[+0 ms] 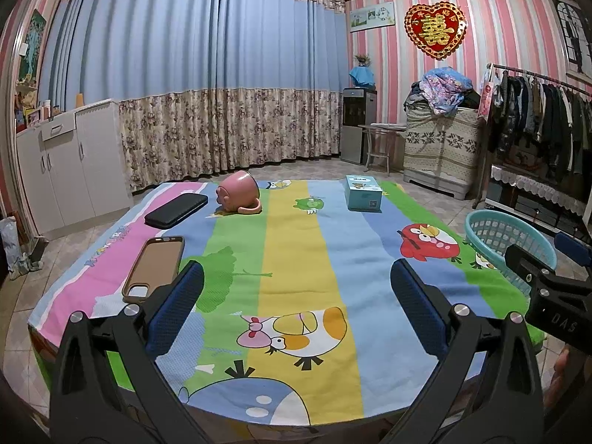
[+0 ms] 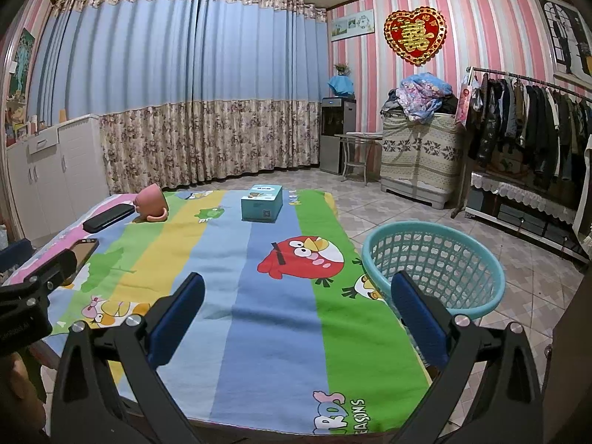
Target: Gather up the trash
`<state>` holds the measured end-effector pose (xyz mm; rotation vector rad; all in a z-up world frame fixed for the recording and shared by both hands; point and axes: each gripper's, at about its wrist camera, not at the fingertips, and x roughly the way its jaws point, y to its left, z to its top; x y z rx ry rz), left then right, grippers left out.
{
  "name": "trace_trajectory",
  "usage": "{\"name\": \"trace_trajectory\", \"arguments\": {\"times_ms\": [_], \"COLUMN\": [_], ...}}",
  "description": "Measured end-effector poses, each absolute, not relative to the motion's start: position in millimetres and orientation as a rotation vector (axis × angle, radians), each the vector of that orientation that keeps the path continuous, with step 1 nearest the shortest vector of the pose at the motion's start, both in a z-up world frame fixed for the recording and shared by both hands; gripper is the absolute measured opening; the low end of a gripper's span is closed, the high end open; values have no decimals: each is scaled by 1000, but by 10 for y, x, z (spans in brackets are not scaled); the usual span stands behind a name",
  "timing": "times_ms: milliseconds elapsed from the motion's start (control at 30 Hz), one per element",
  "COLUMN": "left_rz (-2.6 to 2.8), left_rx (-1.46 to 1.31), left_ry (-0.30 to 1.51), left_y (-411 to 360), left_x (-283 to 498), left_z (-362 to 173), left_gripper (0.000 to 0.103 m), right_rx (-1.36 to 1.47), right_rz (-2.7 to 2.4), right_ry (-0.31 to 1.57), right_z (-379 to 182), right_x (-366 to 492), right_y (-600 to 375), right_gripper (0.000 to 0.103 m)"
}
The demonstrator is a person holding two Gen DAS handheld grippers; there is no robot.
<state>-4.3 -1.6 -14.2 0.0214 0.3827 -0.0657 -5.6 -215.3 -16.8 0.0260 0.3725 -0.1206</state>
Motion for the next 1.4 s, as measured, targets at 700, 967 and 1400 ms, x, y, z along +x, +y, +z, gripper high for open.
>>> {"name": "trace_trajectory", "arguments": {"times_ms": [700, 967, 1400], "left_rz": [-60, -60, -60], "left_rx": [22, 21, 25], "left_ry": [380, 379, 373], "left_y": [17, 15, 21], "left_x": [-38, -40, -35], "left_z": [-124, -124, -127], "left_gripper": [98, 98, 98], "right_rx": [33, 31, 33], "right_rz": [-127, -126, -125], "right_ry": [369, 369, 369], "right_z": [-140, -141, -142], "right_x": [-69, -66, -64], "right_y": [-2142, -2132, -2126], "right_gripper": [99, 99, 99]}}
